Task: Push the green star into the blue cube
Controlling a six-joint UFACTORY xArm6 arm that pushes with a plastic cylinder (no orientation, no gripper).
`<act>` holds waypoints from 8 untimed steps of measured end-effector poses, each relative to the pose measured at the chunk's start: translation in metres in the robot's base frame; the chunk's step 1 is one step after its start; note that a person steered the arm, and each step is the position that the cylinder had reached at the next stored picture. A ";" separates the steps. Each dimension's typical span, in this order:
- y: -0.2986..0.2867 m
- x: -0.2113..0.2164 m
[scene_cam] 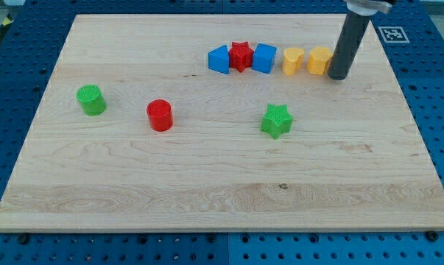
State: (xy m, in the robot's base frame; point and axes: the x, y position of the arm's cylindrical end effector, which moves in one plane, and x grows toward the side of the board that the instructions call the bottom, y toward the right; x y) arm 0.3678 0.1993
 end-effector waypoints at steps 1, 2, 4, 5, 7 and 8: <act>0.002 0.028; -0.020 0.046; -0.022 0.137; -0.058 0.143; -0.109 0.104; -0.109 0.132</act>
State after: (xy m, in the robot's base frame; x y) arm 0.4995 0.0904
